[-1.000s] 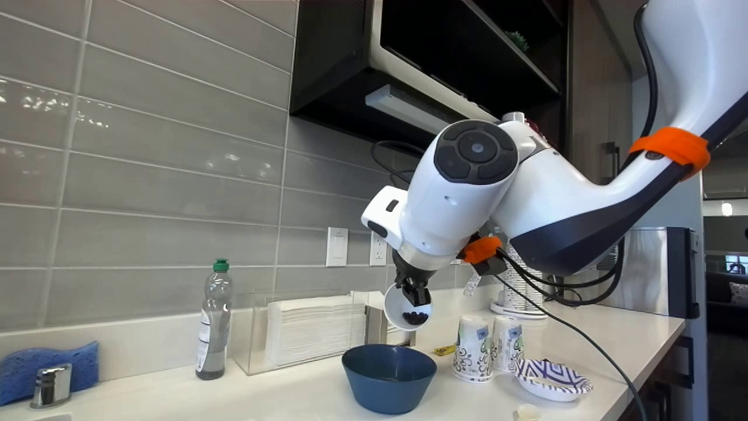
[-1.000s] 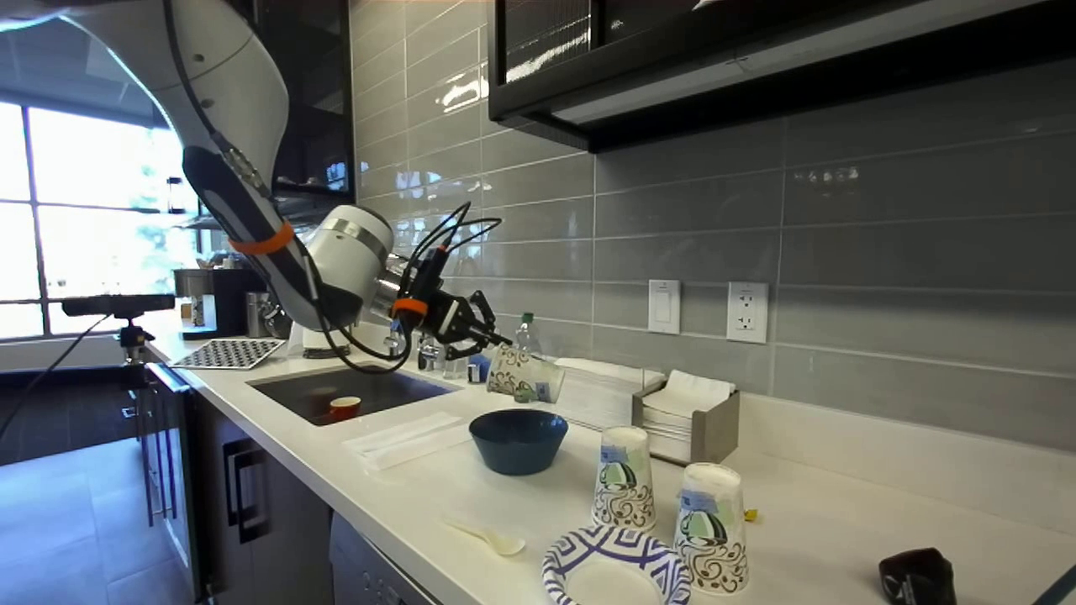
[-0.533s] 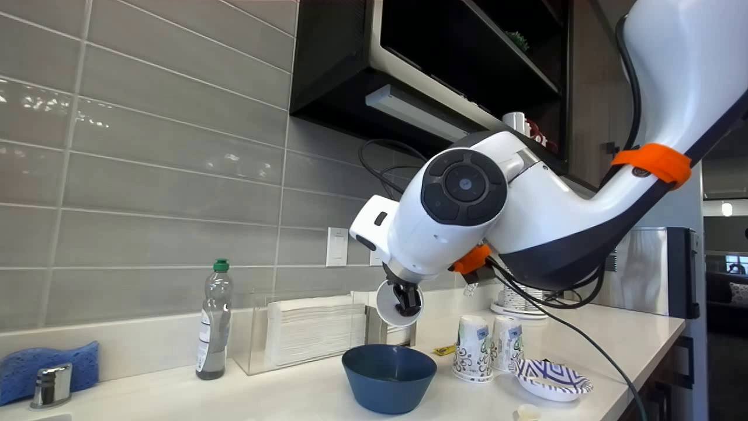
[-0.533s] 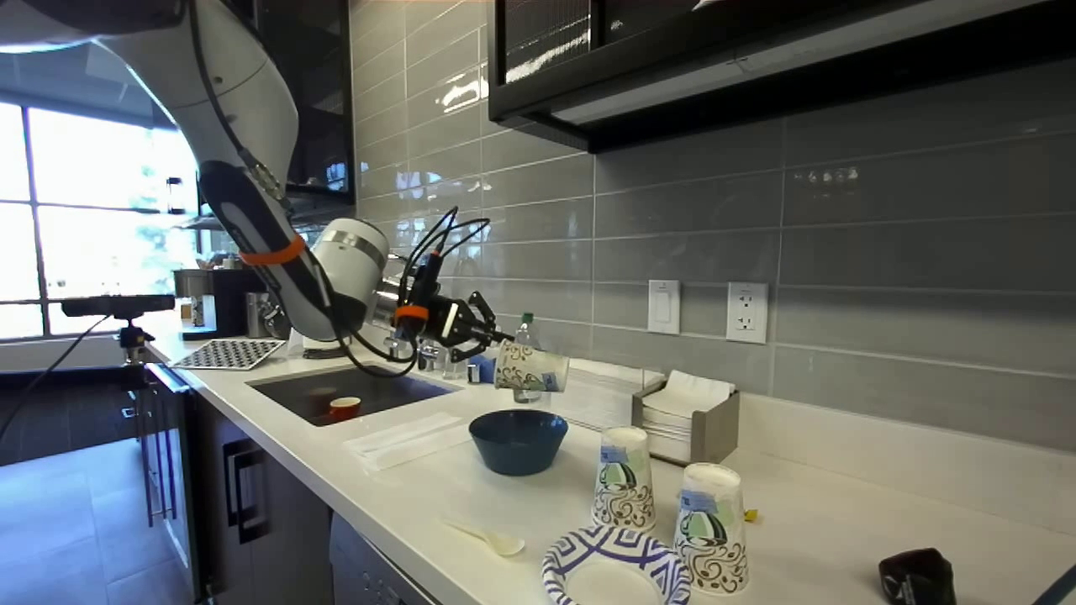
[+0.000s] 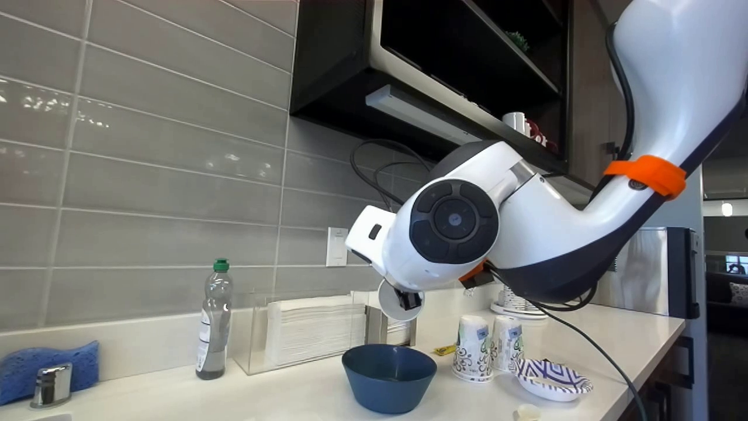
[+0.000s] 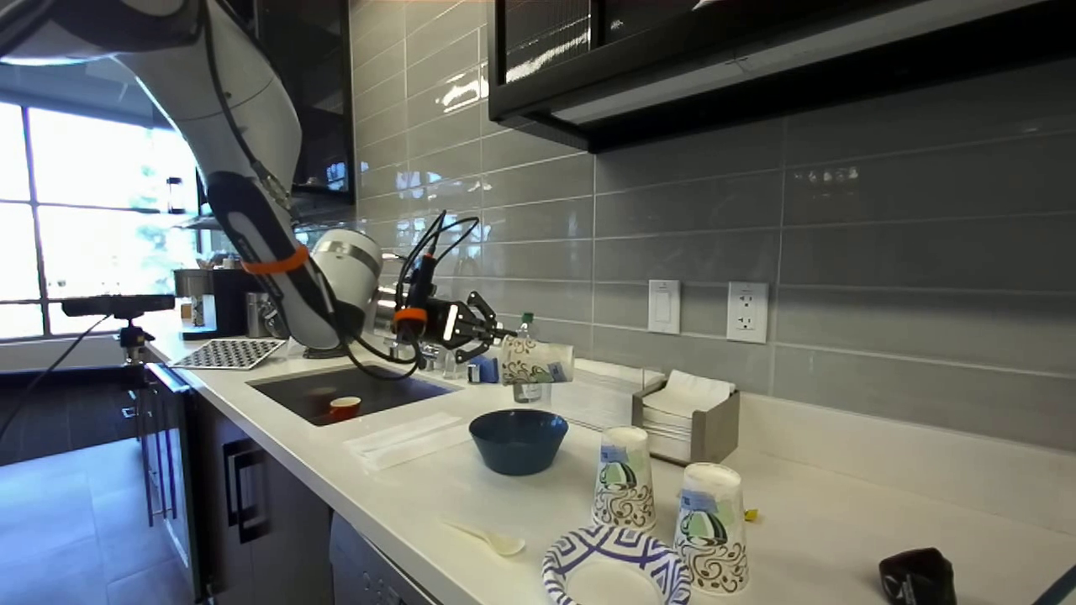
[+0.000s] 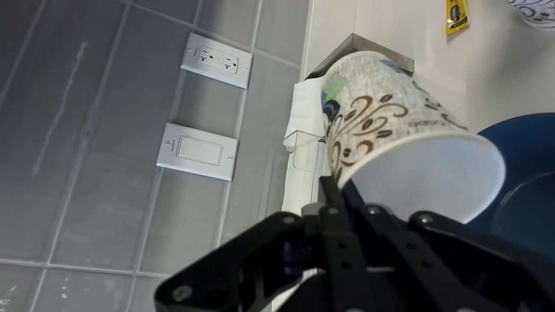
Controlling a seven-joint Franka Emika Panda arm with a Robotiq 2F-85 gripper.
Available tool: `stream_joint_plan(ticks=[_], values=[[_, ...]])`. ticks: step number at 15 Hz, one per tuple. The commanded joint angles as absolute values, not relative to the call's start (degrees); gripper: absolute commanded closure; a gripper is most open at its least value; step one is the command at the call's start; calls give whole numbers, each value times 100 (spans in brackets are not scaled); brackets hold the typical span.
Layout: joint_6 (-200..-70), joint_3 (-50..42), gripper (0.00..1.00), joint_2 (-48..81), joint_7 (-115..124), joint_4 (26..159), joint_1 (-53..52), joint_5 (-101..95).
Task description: Pour the beans in the coffee cup into the blue bowl
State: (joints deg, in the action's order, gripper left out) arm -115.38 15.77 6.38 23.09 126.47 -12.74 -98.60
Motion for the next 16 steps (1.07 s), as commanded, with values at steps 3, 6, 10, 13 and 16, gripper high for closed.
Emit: stream_joint_plan(ticks=[3, 6, 10, 13, 16], values=[[-11205, 1545, 99, 760, 2593, 12583, -1386, -10283], [-11224, 1545, 99, 751, 2648, 12602, -1382, -10392], [-11198, 1548, 99, 767, 2873, 12602, -1383, -10651], [-11173, 1550, 99, 786, 3013, 12607, -1382, -10829], [-11175, 1546, 99, 794, 3143, 12670, -1374, -11077]])
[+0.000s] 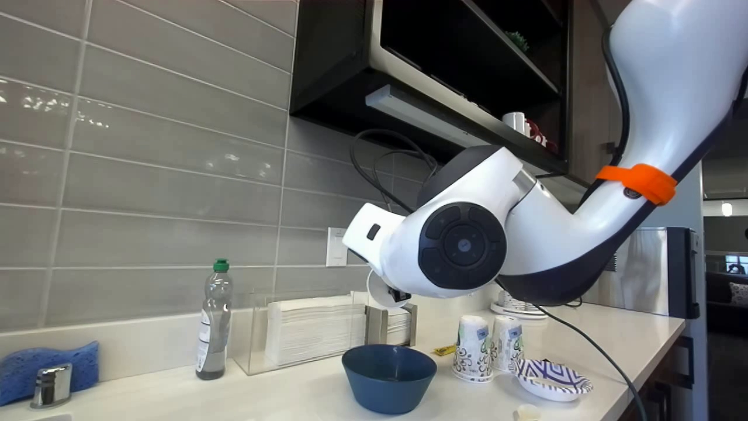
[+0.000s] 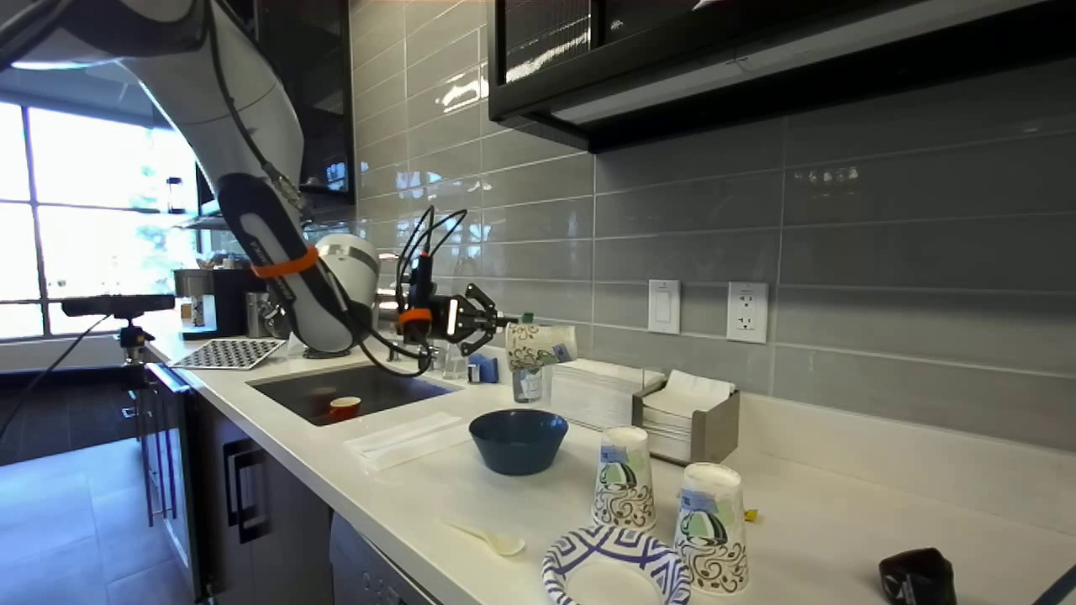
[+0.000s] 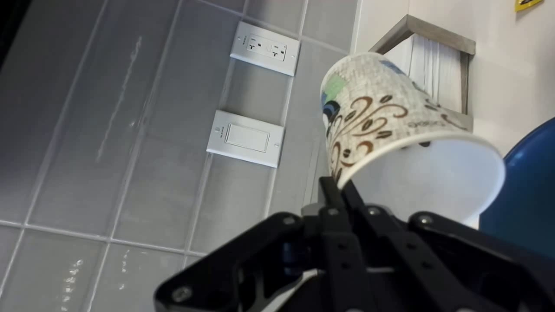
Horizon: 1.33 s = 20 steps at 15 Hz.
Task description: Pour the beans in the coffee cup into the blue bowl
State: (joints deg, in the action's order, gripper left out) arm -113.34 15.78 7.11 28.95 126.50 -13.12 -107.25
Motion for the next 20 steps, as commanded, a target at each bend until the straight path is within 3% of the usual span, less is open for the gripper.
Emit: stream_joint_plan(ticks=[1, 20], values=[[-11152, 1545, 99, 801, 3169, 12684, -1373, -11149], [-10600, 1581, 99, 980, 3281, 12757, -1424, -11808]])
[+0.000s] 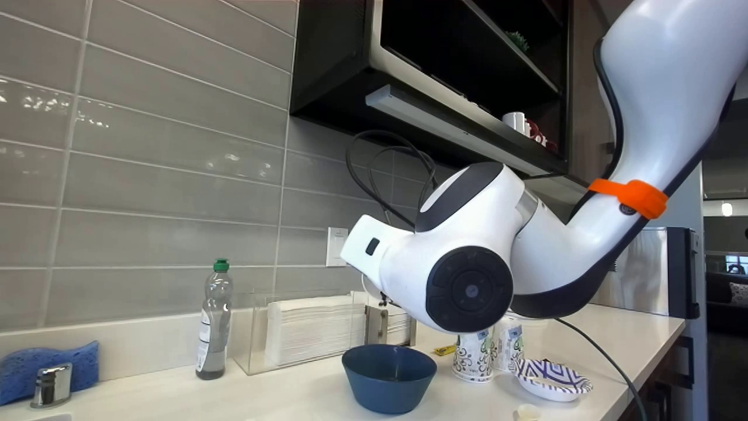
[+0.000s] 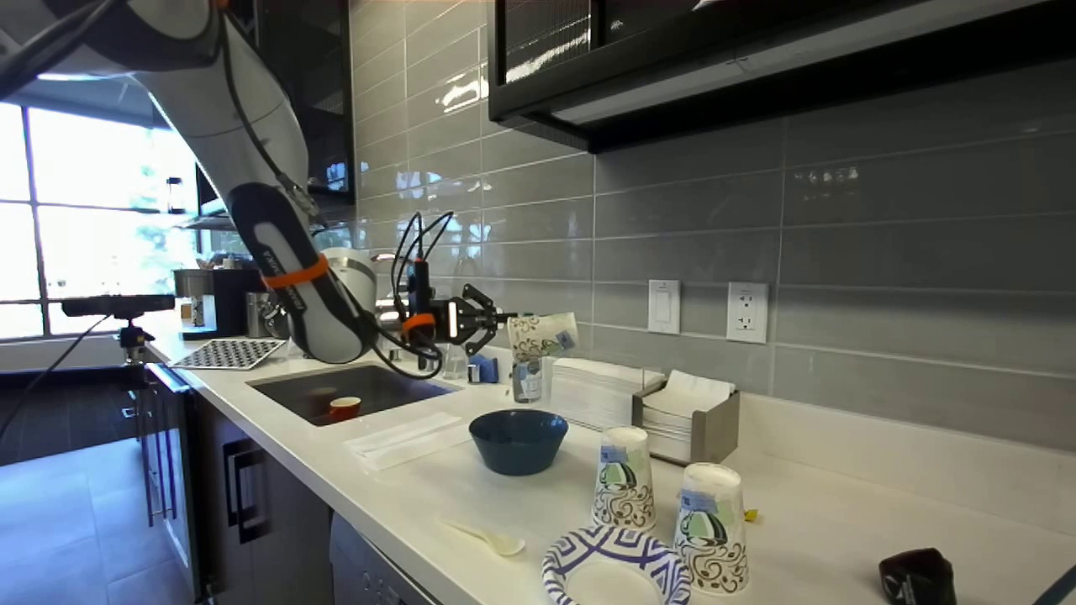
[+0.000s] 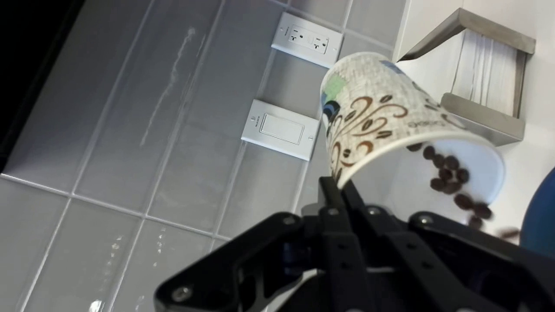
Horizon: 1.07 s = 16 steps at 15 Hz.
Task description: Pour the beans in the coffee cup into the blue bowl
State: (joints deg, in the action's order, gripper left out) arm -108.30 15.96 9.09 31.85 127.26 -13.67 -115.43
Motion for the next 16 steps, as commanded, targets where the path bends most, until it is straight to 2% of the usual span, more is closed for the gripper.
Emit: stream_joint_plan(ticks=[1, 16], values=[[-10563, 1581, 99, 991, 3256, 12762, -1425, -11840], [-10024, 1588, 99, 954, 3068, 12878, -1447, -12446]])
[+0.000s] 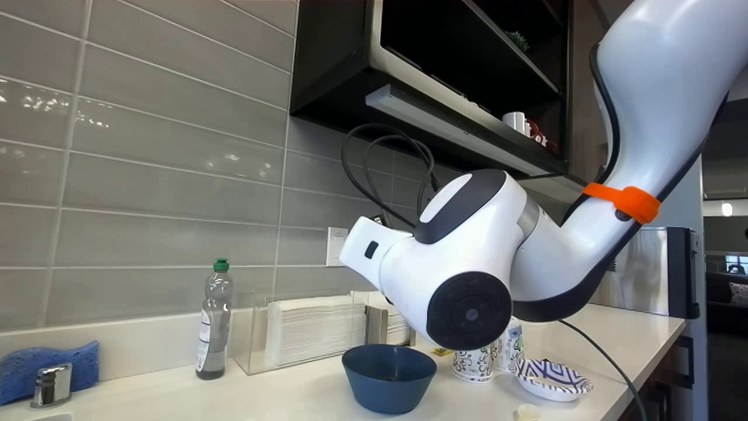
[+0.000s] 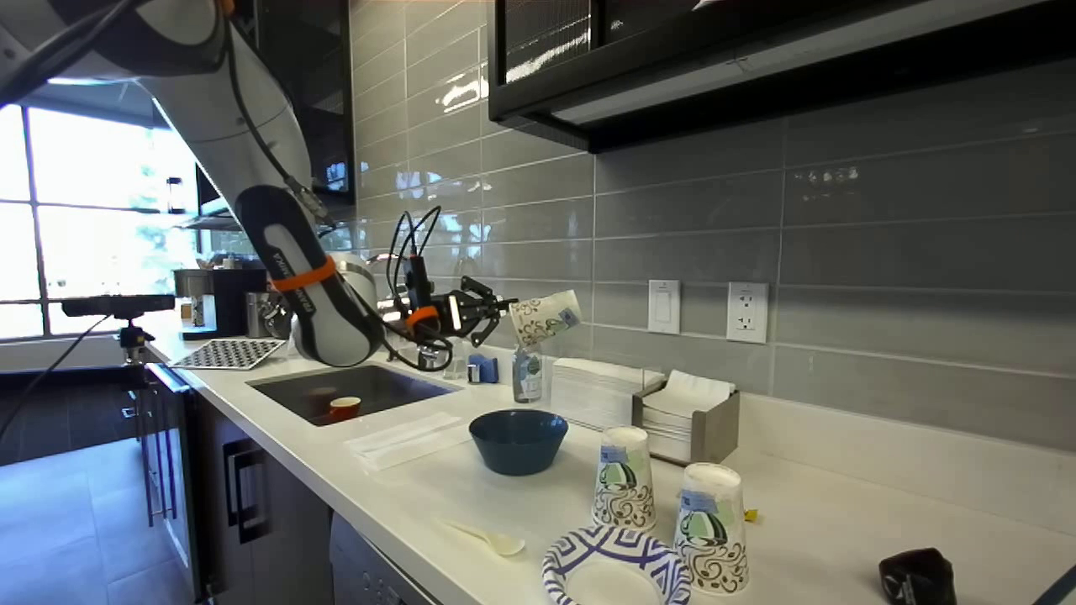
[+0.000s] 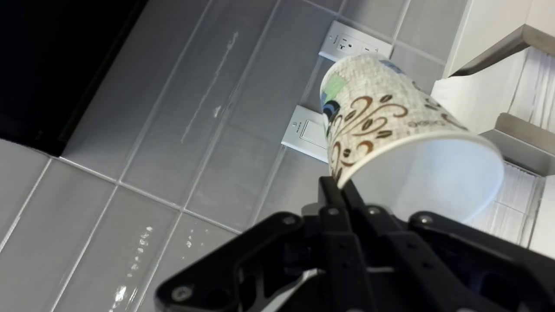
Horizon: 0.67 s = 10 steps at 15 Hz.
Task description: Pour the beans in the coffee cup into the blue bowl
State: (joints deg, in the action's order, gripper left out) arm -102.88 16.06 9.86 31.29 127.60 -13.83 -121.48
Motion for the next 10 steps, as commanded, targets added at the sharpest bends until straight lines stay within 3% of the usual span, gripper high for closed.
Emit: stream_joint_plan(ticks=[1, 10], values=[[-9943, 1588, 99, 951, 3064, 12888, -1452, -12520], [-10067, 1674, 99, 628, 3475, 12813, -1393, -11746]])
